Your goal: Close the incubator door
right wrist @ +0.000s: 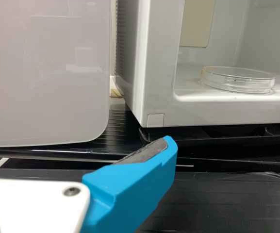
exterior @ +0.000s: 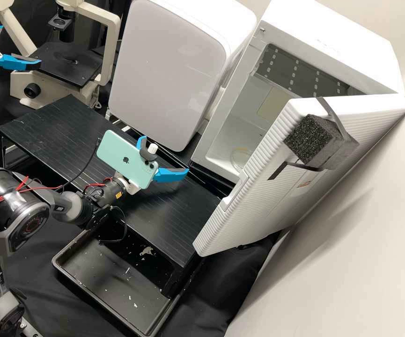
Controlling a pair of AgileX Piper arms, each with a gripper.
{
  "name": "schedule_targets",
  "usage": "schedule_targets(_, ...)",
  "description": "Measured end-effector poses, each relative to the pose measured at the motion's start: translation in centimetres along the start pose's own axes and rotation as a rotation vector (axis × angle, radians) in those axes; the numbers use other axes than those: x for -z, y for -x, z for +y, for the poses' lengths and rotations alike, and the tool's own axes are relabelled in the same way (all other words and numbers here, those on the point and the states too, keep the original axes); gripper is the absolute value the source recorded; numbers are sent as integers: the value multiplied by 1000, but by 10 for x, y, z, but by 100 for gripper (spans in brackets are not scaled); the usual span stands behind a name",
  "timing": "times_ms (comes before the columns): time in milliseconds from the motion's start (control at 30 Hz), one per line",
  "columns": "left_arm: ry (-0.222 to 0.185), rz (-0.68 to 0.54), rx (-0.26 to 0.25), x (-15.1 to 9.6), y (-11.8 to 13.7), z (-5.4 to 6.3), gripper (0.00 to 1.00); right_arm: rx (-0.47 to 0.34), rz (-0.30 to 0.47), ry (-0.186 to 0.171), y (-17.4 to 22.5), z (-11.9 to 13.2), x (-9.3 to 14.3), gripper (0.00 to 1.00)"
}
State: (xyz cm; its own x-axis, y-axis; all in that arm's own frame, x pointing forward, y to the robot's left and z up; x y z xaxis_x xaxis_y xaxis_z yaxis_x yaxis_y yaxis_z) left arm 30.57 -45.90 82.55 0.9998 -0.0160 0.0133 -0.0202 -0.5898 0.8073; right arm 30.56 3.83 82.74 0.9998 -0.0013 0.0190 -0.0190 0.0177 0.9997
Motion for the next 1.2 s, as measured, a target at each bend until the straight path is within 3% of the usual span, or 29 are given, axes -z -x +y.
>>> schedule_targets(433, 0, 0, 0, 0, 0, 0, 100, -17, -19, 7, 20, 4, -10, 100)
schedule_targets(567, 0, 0, 0, 0, 0, 0, 100, -113, -24, -9, 58, 21, -17, 100)
schedule_targets(767, 0, 0, 0, 0, 0, 0, 100, -375, 45, -19, 125, 50, -17, 100)
schedule_targets(867, 0, 0, 0, 0, 0, 0, 100, -481, 43, -29, 155, 59, -23, 100)
schedule_targets(1033, 0, 0, 0, 0, 0, 0, 100, -565, 19, -20, 177, 72, -31, 100)
schedule_targets(1200, 0, 0, 0, 0, 0, 0, 100, -585, -36, -70, 180, 77, -44, 100)
